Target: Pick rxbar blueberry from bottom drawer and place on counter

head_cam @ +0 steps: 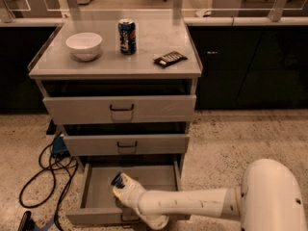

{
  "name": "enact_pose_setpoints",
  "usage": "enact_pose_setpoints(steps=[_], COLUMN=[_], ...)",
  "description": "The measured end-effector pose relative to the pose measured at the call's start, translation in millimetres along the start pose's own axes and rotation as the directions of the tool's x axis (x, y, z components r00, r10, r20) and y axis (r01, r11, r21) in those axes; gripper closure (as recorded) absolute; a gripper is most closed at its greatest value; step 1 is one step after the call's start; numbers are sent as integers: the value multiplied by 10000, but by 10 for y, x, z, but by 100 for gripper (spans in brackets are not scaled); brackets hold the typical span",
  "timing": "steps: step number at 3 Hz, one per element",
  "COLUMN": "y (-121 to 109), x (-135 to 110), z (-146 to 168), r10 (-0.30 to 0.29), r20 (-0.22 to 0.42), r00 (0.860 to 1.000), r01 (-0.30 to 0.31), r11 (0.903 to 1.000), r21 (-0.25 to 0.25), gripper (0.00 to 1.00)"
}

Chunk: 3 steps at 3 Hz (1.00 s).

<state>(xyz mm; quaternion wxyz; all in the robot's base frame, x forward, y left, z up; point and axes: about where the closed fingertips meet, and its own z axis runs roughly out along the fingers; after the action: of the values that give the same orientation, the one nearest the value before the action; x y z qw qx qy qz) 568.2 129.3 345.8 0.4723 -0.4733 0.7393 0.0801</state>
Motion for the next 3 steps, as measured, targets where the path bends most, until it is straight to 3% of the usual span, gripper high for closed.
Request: enact_pose_setpoints(steps=[1, 2, 3], y=[616, 615, 263], x=[-820, -820, -795], z=[-645, -645, -844], r10=[581, 582, 1115], r20=[672, 673, 1024], r00=[9960, 9960, 9885], r01=[-594, -595, -1170], r11=[9981, 9981, 9919], r21=[164, 164, 494], gripper=[100, 100, 100])
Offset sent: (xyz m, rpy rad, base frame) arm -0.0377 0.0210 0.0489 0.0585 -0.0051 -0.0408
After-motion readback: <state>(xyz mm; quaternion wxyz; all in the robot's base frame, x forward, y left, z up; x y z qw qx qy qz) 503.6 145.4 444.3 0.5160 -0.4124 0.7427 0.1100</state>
